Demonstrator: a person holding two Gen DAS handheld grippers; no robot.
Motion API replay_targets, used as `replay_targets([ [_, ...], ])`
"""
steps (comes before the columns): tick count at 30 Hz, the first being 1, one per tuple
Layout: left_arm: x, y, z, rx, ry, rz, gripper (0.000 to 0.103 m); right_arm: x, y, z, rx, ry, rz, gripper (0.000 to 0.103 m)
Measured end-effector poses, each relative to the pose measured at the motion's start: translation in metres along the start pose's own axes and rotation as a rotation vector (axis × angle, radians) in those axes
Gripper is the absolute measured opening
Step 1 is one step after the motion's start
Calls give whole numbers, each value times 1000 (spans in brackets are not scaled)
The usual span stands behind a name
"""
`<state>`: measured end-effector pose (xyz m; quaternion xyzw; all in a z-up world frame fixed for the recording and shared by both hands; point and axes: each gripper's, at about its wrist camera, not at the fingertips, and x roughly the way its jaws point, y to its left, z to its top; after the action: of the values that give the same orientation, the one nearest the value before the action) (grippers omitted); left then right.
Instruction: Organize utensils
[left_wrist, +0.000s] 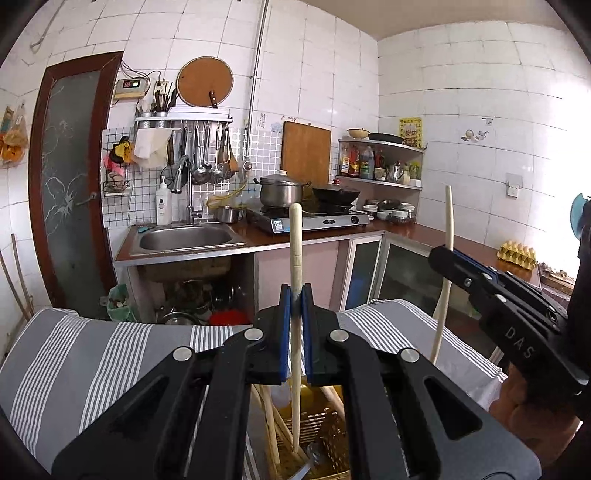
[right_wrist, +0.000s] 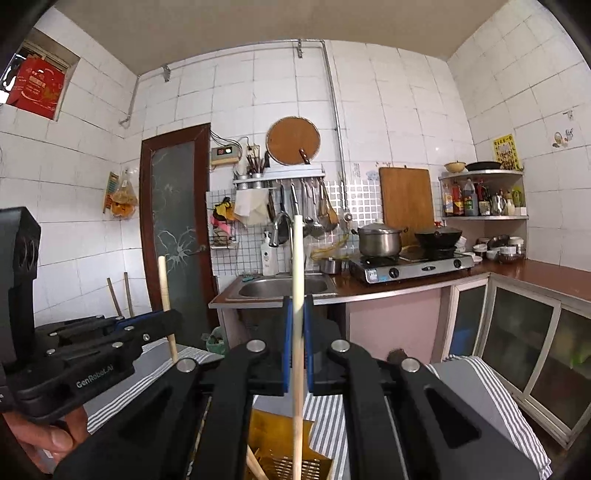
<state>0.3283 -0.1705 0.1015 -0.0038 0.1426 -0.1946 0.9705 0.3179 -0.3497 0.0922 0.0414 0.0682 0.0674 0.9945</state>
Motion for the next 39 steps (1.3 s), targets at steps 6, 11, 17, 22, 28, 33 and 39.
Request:
replay_targets([
  [6,7,3,-3,-8,-1,3,4,5,2,-3,9,26,6,6],
  [11,8,5,-4,-15,-22,19,5,8,5,-6,4,31,15,6],
  [17,11,2,-6,-11,-13,18,5,8,4,-9,0,24,13,6],
  [22,11,-2,-7,-3,-7,10,5,9,3,-11,-6,21,14,6],
  [28,10,-2,-5,-4,-10,13,7,8,3,-12,-9,22,8,7],
  [33,3,6,0,-35,-29,23,39,2,-1,-6,14,12,8,17],
  [39,-13,12,13,-34,-68,55,65,-22,-13,17,48,-2,-52,56],
])
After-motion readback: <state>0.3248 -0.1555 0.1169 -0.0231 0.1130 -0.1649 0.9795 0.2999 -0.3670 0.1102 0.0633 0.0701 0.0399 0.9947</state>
